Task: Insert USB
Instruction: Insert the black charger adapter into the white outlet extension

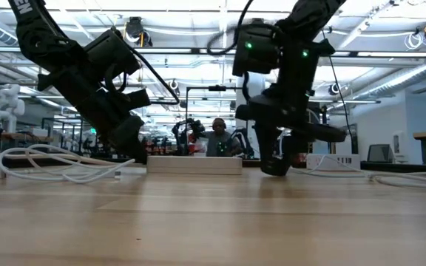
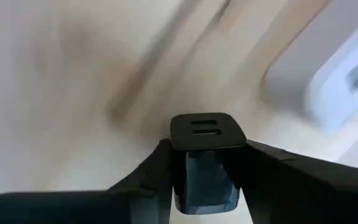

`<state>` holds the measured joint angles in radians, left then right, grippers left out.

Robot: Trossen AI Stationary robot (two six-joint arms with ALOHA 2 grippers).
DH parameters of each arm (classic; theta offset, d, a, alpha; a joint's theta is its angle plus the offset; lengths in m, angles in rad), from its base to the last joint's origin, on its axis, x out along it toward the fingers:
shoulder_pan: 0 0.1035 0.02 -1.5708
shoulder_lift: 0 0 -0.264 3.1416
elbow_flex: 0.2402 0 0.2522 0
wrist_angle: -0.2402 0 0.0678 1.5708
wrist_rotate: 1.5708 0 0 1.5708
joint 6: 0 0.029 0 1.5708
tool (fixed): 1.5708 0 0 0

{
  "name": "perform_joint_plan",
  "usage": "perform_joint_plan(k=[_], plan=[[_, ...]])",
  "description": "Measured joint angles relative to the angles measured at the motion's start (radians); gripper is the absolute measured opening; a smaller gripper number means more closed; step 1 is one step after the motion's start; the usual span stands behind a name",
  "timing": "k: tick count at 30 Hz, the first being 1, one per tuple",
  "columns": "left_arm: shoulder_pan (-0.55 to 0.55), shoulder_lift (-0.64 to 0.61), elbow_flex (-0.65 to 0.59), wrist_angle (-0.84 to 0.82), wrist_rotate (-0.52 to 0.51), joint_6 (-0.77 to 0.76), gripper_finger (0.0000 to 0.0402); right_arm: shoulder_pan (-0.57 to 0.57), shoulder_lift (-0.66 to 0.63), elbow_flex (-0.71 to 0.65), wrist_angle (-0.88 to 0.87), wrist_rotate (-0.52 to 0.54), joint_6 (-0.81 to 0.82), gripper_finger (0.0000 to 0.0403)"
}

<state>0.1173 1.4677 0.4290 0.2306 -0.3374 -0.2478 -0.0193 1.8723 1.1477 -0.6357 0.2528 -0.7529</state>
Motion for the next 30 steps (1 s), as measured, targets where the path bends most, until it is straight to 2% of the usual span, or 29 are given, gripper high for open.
perform_joint_plan(k=[4, 8, 13, 18, 25, 30], plan=[[0.000, 0.000, 0.000, 0.001, 0.000, -0.001, 0.0002, 0.000, -0.001, 0.027, 0.105, -0.169, 0.297, 0.0116], [0.000, 0.000, 0.000, 0.003, 0.004, 0.000, 0.0002, 0.002, -0.012, 0.027, 0.294, -0.262, 0.448, 0.0116], [0.000, 0.000, 0.000, 0.004, 0.009, 0.008, 0.0002, -0.013, -0.012, -0.006, 0.547, -0.264, 0.450, 0.0116], [0.000, 0.000, 0.000, 0.006, 0.015, 0.020, 0.0002, -0.077, -0.012, -0.075, 0.812, -0.264, 0.476, 0.0116], [0.000, 0.000, 0.000, 0.007, 0.024, 0.060, 0.0002, -0.190, -0.012, -0.178, 1.001, -0.502, 0.529, 0.0116], [0.000, 0.000, 0.000, 0.017, 0.119, 0.195, 0.0002, -0.269, -0.012, -0.213, 1.029, -0.690, 0.533, 0.0116]])
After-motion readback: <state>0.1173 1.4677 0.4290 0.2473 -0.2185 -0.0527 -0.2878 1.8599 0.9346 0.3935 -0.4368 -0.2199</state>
